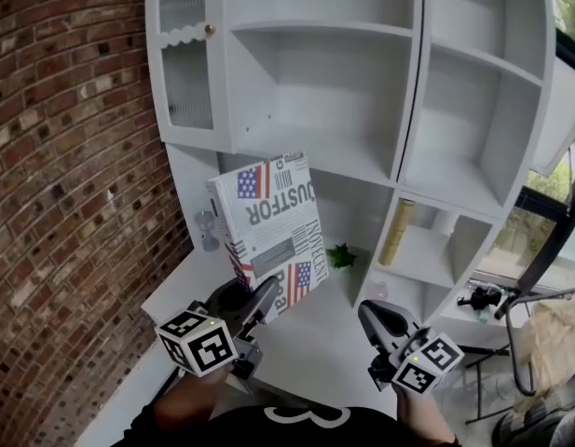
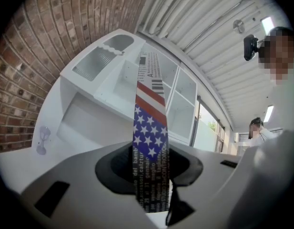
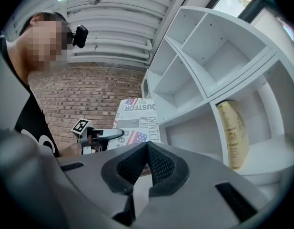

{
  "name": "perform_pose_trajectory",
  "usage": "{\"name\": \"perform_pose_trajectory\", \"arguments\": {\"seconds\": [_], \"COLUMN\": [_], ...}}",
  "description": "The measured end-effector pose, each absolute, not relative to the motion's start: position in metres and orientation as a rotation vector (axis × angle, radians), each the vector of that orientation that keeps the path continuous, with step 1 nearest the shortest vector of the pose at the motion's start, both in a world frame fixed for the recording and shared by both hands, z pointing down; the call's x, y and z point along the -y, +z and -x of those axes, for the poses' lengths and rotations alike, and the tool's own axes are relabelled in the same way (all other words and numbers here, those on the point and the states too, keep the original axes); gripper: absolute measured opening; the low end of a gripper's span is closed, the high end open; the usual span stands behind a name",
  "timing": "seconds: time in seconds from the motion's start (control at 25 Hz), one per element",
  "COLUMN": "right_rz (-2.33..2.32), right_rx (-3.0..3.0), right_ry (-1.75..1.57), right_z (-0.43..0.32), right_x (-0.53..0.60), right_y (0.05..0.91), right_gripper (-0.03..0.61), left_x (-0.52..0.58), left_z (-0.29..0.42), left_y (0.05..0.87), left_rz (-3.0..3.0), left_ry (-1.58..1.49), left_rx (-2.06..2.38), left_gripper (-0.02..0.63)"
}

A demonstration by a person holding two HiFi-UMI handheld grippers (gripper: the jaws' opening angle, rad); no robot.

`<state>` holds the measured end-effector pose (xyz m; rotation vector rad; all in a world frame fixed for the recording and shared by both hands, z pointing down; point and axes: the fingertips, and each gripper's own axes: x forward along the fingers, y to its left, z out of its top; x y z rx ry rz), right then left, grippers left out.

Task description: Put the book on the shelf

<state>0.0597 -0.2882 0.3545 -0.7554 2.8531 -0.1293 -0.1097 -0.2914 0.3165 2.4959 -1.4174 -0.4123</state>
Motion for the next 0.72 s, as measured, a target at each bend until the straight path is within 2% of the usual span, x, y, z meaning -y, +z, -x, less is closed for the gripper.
{"name": "perform_pose_trajectory", "arguments": {"seconds": [0.72], "right_rz": [0.772], "right_rx": [-2.875], "right_ry": [-0.147], "right_z": [-0.035], "right_x": [0.325], "right_y": [0.355], "right_gripper": [0.011], "left_x": [0.359], "left_z": [0.133], "left_y": [0.229], "left_rz": [-2.640], "left_ry": [-0.426], "left_rx": [1.577], "left_gripper": [0.147]}}
